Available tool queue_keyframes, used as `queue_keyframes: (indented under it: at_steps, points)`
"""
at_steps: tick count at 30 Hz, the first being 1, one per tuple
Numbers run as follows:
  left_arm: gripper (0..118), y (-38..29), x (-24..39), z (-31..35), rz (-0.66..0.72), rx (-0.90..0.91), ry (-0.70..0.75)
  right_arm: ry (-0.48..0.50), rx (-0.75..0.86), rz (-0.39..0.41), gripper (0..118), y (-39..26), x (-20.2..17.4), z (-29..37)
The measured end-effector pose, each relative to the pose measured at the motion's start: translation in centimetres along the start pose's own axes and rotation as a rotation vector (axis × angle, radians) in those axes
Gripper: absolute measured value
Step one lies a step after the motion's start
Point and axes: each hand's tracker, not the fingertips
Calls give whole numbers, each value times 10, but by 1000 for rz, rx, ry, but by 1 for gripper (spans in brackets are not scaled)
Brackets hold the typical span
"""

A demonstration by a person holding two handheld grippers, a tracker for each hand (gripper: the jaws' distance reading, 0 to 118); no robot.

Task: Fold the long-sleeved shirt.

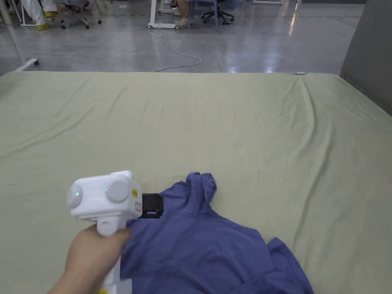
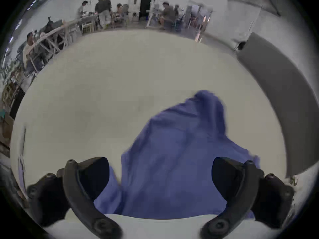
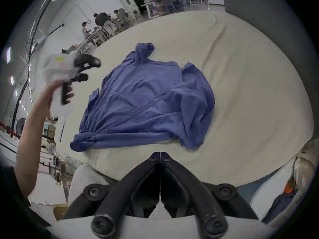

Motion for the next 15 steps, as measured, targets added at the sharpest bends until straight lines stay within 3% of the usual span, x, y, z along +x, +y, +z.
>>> queue_keyframes:
  at_steps: [4, 7, 8, 9, 10, 11, 12, 14, 15]
  points:
    - [114, 27, -3, -84, -52, -182, 67, -22, -24, -40, 0, -3, 12, -4]
    - [108, 23, 2, -75, -72, -173, 74, -89, -37, -62, 0, -1, 22, -2]
    - [93, 23, 5, -64, -118, -153, 63, -94, -34, -75, 0, 2, 26, -2]
    - [65, 25, 9, -55, -190, -117, 39, -97, -26, -94, 2, 9, 31, -2]
    - [3, 25, 12, -46, -232, -93, 11, -81, -10, -111, 40, 20, 36, -3]
    - [0, 26, 12, -41, -257, -87, -3, -85, 11, -122, 87, 30, 36, -3]
    - [0, 25, 10, -35, -258, -90, -41, -112, 23, -157, 118, 43, 37, -8]
    - [0, 25, 6, -25, -231, -102, -32, -101, 132, -124, 115, 67, 40, -16]
    - [0, 25, 4, -19, -214, -88, -52, -138, 104, -130, 115, 81, 36, -22]
